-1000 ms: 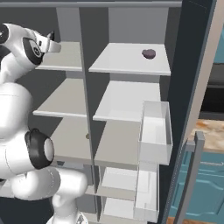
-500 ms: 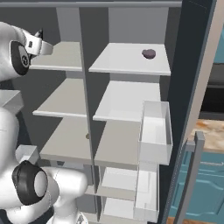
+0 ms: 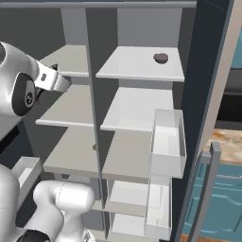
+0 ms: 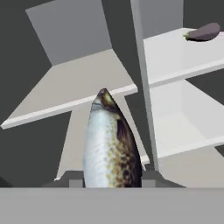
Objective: Pick up the frozen fish from the freezer, place it on any shelf in the fridge, and close the fridge and freezer doors when done.
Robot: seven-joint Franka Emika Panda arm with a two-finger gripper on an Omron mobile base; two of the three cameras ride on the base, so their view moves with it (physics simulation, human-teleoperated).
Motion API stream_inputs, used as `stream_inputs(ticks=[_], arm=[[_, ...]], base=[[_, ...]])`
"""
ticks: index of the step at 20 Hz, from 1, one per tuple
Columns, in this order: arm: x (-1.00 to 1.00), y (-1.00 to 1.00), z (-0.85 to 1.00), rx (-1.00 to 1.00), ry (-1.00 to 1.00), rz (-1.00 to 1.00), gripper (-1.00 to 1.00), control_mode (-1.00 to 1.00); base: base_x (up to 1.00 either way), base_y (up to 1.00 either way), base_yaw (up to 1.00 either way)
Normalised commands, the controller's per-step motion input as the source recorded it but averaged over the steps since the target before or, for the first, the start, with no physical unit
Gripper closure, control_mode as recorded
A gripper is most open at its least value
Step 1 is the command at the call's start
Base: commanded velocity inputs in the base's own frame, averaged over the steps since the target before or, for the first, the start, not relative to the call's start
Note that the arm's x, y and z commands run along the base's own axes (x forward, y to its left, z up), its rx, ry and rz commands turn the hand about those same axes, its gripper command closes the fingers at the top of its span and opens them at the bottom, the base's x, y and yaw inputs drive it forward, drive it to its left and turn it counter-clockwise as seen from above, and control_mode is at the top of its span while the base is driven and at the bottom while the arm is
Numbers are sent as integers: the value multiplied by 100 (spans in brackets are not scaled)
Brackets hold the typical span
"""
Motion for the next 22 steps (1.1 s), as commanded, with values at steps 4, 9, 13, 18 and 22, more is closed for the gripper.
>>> stream_inputs(ticks=[4,9,13,18,22], arm=[[-100,-100,-4,11,2,0,100,-100],[-51,-100,6,12,6,-1,100,-100],[8,-100,21,5,19,-4,100,-100],[80,-100,14,0,27,-3,100,-100],[100,-17,5,-2,3,0,100,-100]], base=[[0,0,0],[0,0,0],[0,0,0],[0,0,0],[0,0,0]])
